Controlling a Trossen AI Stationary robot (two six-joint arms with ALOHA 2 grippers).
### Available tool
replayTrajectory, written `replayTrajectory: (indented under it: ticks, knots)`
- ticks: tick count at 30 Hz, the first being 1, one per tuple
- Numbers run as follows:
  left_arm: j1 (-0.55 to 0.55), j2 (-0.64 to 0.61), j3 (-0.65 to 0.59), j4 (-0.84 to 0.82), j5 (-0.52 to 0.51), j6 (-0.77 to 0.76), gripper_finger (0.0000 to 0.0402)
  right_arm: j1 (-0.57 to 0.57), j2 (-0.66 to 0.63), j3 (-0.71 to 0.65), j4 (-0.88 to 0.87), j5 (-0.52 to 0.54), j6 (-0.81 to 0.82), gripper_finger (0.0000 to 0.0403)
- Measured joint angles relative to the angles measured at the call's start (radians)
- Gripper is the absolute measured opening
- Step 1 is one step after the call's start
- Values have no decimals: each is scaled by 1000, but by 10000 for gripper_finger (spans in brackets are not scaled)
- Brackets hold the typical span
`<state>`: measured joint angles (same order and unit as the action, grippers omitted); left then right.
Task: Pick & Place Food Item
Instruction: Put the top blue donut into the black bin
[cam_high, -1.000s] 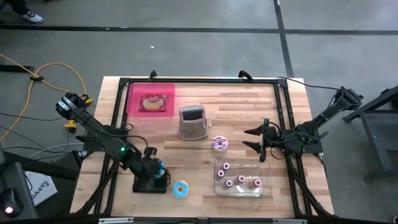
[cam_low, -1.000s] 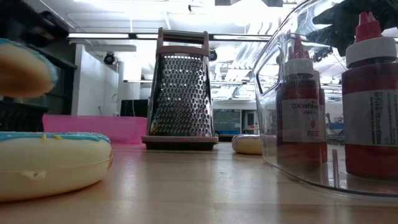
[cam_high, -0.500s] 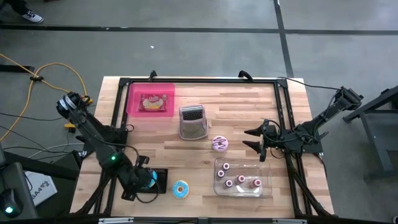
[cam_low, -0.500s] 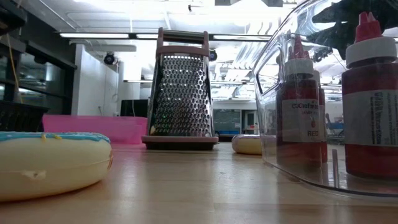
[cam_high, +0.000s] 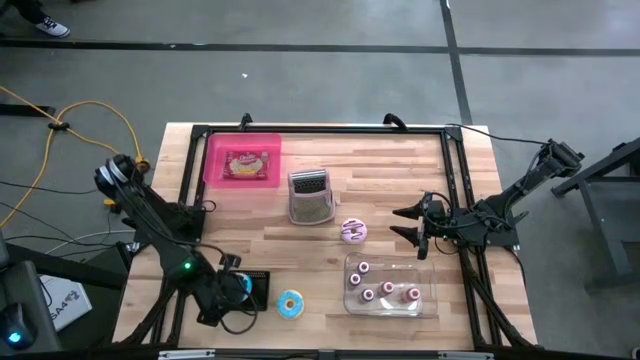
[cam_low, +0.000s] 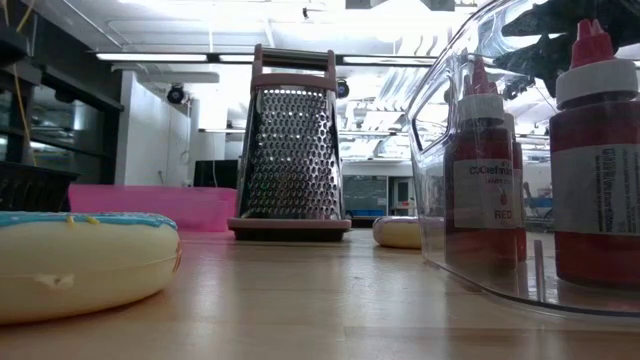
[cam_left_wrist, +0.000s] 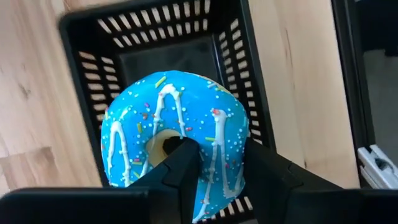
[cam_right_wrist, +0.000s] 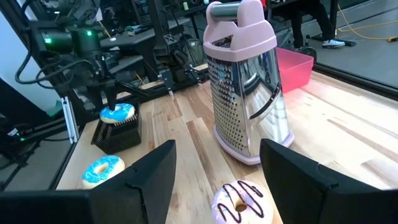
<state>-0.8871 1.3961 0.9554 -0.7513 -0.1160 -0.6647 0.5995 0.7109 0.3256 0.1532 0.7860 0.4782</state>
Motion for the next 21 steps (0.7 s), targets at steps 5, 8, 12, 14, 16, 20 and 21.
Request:
replayTrajectory:
  ticks: [5, 8, 12, 14, 16, 20, 21]
  knots:
    - [0, 15, 0, -1, 23, -33, 122, 0, 0, 0, 0, 0, -2, 220]
    - [0, 15, 0, -4, 20, -48, 135, 0, 0, 0, 0, 0, -3, 220]
    - [0, 15, 0, -4, 9, -51, 147, 0, 0, 0, -1, 0, -3, 220]
    - [0, 15, -1, -4, 9, -51, 151, 0, 0, 0, 0, -1, -3, 220]
    - [0, 15, 0, -4, 9, -57, 152, 0, 0, 0, -1, -2, -3, 220]
    - [0, 15, -1, -5, 10, -70, 152, 0, 0, 0, -1, -3, -3, 220]
    - [0, 15, -1, -5, 12, -70, 152, 0, 0, 0, -1, -3, -3, 220]
